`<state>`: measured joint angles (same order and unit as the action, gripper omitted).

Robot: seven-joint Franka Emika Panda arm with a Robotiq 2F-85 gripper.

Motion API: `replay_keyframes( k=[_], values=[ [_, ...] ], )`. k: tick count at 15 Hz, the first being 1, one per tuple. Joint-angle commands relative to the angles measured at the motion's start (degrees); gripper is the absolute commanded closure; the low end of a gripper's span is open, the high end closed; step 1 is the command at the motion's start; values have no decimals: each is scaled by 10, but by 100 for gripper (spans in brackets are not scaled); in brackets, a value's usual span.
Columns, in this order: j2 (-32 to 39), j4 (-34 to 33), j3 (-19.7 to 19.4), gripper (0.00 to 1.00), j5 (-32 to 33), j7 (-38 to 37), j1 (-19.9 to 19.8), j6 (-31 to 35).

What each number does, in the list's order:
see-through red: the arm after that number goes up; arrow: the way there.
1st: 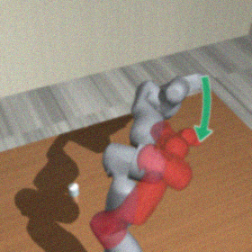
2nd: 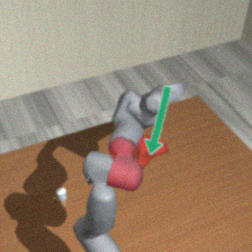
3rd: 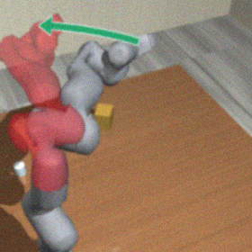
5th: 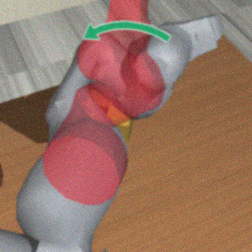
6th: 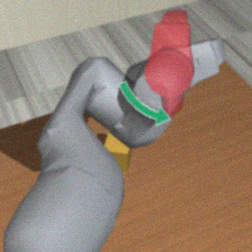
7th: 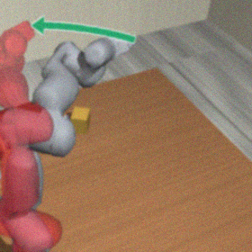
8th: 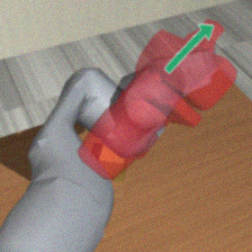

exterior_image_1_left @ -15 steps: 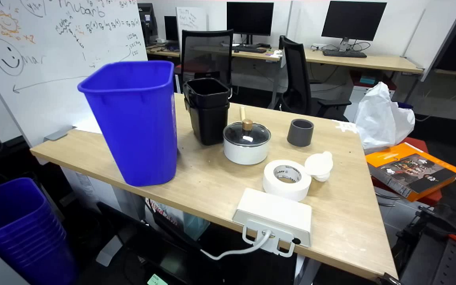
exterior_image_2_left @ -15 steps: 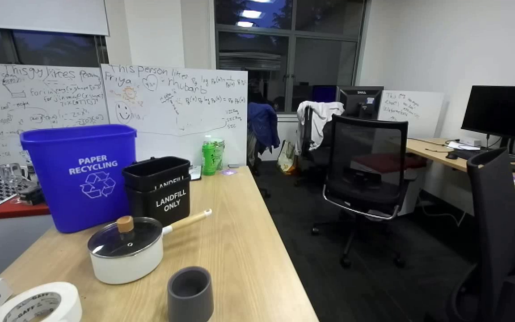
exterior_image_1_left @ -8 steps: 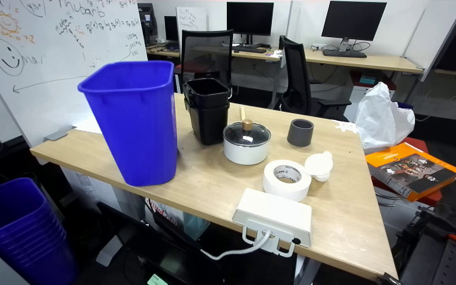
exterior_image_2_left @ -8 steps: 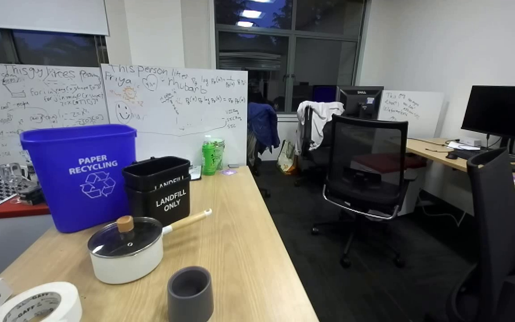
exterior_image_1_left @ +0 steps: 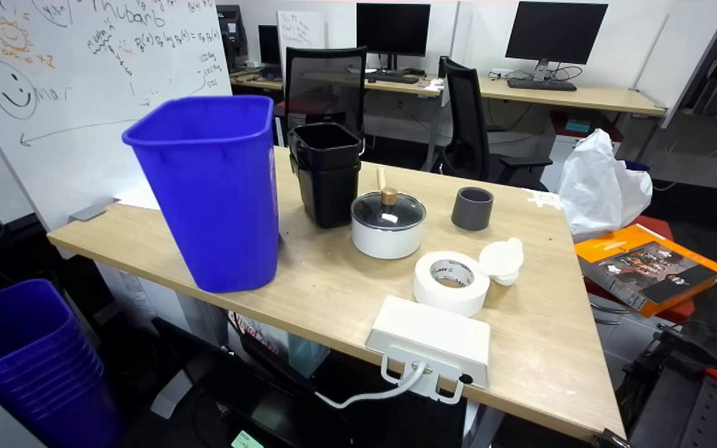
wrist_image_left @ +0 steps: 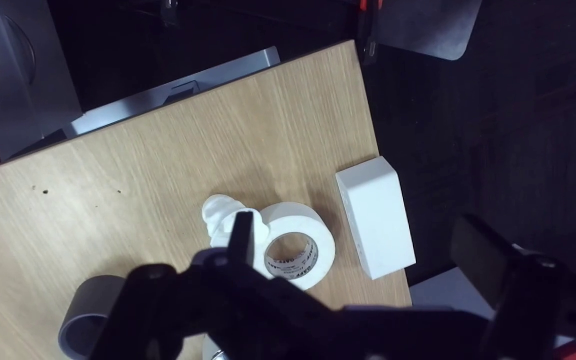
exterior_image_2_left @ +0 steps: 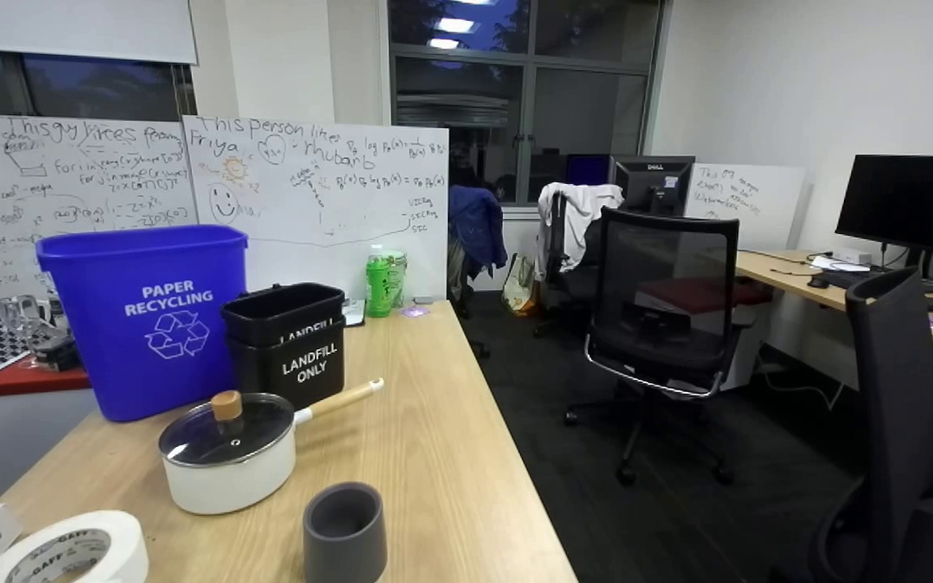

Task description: Pick up the white tape and put it in the blue bin labelled 'paper recycling'.

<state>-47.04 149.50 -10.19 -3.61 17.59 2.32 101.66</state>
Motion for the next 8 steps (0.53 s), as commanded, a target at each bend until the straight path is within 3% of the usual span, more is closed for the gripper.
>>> replay_keyframes(
  k=[1, 8],
  values=[
    [1, -1, 4, 0, -3, 3, -5, -1],
    [1, 4, 9, 0, 4, -2, -9, 7]
  ],
)
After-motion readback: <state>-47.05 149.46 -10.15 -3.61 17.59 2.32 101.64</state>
